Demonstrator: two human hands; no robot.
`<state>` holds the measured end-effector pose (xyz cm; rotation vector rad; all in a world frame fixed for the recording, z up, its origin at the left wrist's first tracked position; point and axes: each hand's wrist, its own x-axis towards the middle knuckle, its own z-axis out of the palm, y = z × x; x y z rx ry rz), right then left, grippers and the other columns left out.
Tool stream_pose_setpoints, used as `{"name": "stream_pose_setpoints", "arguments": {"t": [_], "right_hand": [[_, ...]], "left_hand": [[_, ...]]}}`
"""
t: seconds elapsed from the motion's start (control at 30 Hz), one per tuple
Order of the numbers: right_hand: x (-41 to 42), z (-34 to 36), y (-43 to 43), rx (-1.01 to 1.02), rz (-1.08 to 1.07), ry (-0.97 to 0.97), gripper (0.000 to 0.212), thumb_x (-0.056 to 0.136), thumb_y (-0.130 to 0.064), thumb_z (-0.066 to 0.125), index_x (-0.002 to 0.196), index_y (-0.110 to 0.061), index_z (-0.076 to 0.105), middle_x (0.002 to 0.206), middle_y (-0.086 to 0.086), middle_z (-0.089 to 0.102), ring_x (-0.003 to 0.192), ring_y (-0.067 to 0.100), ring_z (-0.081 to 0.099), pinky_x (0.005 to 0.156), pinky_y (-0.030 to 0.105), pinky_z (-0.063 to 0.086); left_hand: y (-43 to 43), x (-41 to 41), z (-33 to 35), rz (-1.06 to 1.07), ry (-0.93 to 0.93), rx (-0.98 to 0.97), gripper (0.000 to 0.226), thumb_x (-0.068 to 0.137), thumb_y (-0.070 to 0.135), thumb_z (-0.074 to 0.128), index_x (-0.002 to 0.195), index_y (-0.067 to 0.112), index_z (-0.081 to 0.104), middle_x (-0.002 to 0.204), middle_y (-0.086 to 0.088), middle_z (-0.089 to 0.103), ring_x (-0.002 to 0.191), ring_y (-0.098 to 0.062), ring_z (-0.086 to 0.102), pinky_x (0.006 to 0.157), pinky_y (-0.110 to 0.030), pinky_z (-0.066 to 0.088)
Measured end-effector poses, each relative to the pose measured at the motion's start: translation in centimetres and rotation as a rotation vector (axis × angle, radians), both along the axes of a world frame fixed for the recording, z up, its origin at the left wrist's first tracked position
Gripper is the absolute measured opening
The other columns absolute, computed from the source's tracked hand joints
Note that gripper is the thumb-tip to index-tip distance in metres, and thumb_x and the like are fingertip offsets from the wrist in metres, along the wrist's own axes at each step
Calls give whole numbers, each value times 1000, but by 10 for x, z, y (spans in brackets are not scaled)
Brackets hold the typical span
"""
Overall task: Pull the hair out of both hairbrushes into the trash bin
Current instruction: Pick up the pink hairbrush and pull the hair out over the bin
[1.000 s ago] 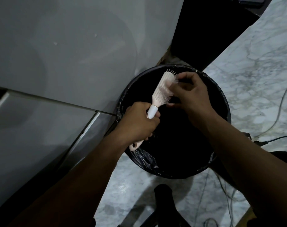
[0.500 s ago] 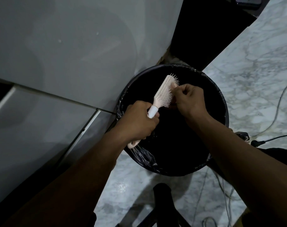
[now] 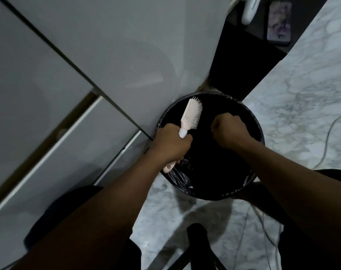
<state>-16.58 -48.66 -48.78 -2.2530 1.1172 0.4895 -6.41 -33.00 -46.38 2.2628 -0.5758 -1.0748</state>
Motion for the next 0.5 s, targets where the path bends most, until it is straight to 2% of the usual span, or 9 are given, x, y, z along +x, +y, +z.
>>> {"name": "stream_pose_setpoints", "arguments": {"t": [0.07, 0.1, 0.13, 0.2, 0.23, 0.3, 0.37, 0.43, 0.5], "right_hand": [[3, 25, -4, 36, 168, 203, 57, 86, -21, 64, 142, -23, 52, 157, 14, 40, 150, 41, 25, 117, 68, 12], [5, 43, -5, 42, 225, 260, 71, 86, -29, 69, 151, -25, 41, 165, 10, 26, 154, 39, 12, 116, 68, 10], [8, 59, -9, 48, 264, 265, 77, 85, -37, 72, 153, -24, 37, 165, 9, 25, 153, 37, 14, 117, 61, 18], [13, 97, -16, 52, 323, 166, 65, 88, -43, 68, 142, -11, 51, 152, 13, 46, 139, 34, 42, 106, 37, 39], [13, 119, -16, 49, 332, 120, 58, 91, -42, 65, 136, -8, 57, 147, 14, 52, 132, 33, 49, 100, 33, 41], [11, 165, -14, 26, 333, 52, 52, 92, -41, 65, 133, -9, 61, 143, 10, 55, 129, 31, 53, 99, 33, 42], [7, 206, -9, -15, 308, -40, 48, 86, -43, 71, 126, -18, 65, 141, 5, 59, 124, 27, 57, 98, 31, 44], [2, 249, 0, -55, 316, -116, 48, 84, -45, 73, 126, -22, 65, 142, 2, 58, 123, 24, 57, 98, 28, 42], [-5, 297, 14, -113, 345, -183, 50, 88, -44, 69, 132, -20, 62, 143, 2, 56, 126, 23, 55, 100, 28, 41]], "left_hand": [[2, -2, 20, 0, -35, -4, 22, 92, 28, 61, 83, 8, 65, 50, -5, 64, 37, -18, 61, 44, -34, 56], [3, -3, 32, 4, -53, -12, 21, 92, 26, 61, 84, 8, 65, 51, -7, 64, 37, -19, 61, 43, -33, 55], [4, -5, 46, 11, -70, -20, 19, 92, 25, 61, 86, 7, 65, 52, -8, 64, 36, -19, 61, 40, -30, 53], [9, -10, 75, 24, -129, -50, 18, 91, 24, 61, 89, 7, 65, 56, -9, 65, 41, -22, 64, 41, -29, 53], [11, -13, 92, 24, -167, -69, 19, 89, 26, 62, 89, 8, 66, 62, -11, 68, 49, -25, 69, 46, -32, 58], [17, -19, 130, 29, -235, -105, 23, 88, 31, 64, 92, 9, 69, 75, -13, 74, 67, -29, 74, 63, -40, 63], [24, -25, 172, 39, -312, -144, 25, 88, 32, 66, 95, 9, 71, 86, -10, 75, 79, -26, 74, 71, -34, 61], [33, -33, 217, 52, -407, -190, 27, 87, 34, 67, 95, 9, 73, 87, -8, 75, 82, -24, 74, 71, -30, 58], [47, -41, 262, 73, -478, -248, 30, 82, 40, 64, 90, 12, 73, 80, -9, 77, 76, -27, 75, 74, -37, 62]]}}
